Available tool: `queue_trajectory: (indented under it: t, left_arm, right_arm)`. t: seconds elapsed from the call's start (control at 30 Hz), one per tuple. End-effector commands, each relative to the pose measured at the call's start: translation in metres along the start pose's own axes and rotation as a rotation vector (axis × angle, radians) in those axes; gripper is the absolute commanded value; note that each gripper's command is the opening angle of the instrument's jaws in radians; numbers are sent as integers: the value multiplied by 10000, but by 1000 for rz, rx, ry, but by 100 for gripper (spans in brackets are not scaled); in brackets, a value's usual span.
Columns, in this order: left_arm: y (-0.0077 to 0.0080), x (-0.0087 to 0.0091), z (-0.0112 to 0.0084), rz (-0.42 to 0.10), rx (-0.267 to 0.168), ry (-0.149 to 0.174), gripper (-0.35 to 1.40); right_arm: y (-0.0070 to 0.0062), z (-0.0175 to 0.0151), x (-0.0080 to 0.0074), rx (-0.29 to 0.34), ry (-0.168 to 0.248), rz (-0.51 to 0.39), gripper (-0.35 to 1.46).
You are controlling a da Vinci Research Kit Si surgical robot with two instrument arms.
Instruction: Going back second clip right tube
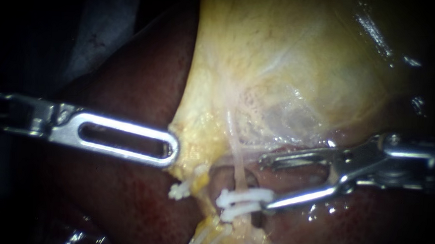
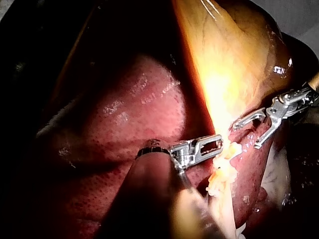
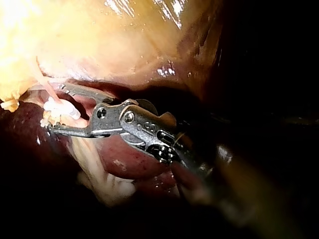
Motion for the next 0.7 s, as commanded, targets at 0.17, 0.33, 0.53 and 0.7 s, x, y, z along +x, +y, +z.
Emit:
queue_trajectory:
  t: [0.17,0.33,0.53,0.7]
  left_arm:
    - [1,0,1,0,-1,0,-35]
    - [1,1,1,1,-1,0,-35]
    - [2,1,2,1,-1,-1,-35]
    - [6,3,6,4,-2,0,-35]
  right_arm:
    - [2,-11,22,-32,13,-37,58]
    - [2,-14,28,-38,14,-61,60]
    - [0,-19,26,-39,14,-67,60]
    - [-1,-22,26,-43,16,-66,60]
